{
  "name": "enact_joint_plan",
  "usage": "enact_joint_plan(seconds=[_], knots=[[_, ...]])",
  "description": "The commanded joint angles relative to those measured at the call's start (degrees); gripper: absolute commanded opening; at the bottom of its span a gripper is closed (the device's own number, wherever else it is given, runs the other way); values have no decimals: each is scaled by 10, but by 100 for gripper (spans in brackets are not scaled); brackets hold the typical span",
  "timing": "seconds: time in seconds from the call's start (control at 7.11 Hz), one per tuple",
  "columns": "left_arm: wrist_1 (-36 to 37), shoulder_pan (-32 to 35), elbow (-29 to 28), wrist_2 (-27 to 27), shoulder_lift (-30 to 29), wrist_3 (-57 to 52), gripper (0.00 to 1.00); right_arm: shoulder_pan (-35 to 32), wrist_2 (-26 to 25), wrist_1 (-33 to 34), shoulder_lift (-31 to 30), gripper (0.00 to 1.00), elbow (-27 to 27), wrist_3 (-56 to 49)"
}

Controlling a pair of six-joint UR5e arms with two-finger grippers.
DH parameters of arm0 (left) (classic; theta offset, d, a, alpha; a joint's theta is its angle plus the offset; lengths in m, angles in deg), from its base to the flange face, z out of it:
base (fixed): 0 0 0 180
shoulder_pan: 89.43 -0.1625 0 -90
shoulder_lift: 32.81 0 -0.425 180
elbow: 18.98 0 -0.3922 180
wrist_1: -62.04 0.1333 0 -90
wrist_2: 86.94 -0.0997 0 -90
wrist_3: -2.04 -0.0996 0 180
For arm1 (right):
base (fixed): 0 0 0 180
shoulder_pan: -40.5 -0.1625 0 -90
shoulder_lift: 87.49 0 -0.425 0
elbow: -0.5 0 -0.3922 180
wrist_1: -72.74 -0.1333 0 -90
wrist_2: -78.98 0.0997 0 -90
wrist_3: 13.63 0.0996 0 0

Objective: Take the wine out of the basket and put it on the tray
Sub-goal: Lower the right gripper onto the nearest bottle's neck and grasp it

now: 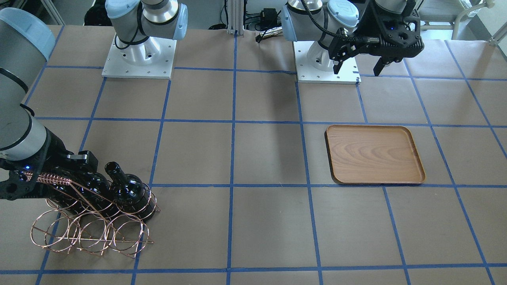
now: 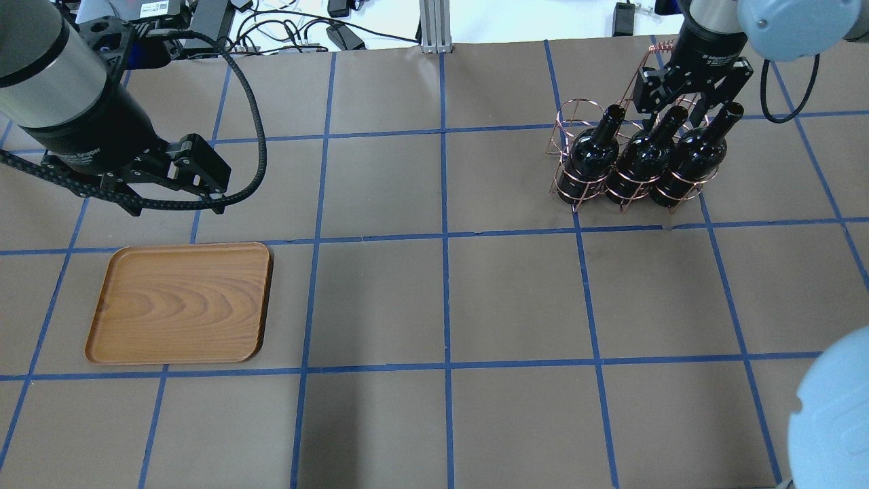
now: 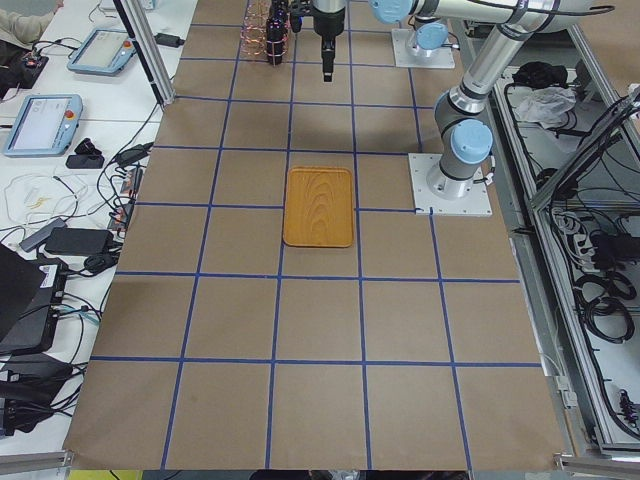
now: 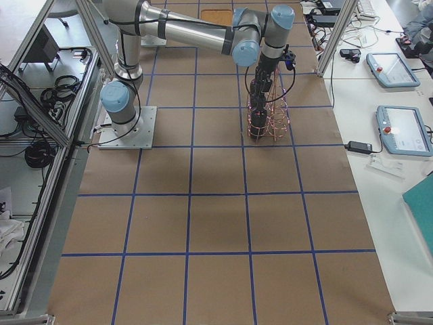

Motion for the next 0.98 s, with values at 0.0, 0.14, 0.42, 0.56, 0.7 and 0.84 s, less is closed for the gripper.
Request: enact_joint_plan(seconds=[0.0, 0.14, 0.42, 0.56, 0.7, 0.84], knots=[[3, -2, 9, 1, 2, 0, 100, -1, 0, -3, -1, 34, 0, 3], [2, -1, 10, -1, 4, 0, 100, -2, 0, -5, -2, 26, 0, 3], [2, -2, 10, -1, 3, 0, 100, -3, 3, -8, -7, 23, -9, 4], [2, -4, 10, -1, 3, -2, 100, -3, 3, -35, -17, 23, -35, 4], [2, -2, 10, -2, 3, -2, 100, -3, 3, -101, -25, 23, -93, 4], [4, -3, 10, 0, 3, -2, 100, -4, 4, -166, -38, 24, -149, 4]])
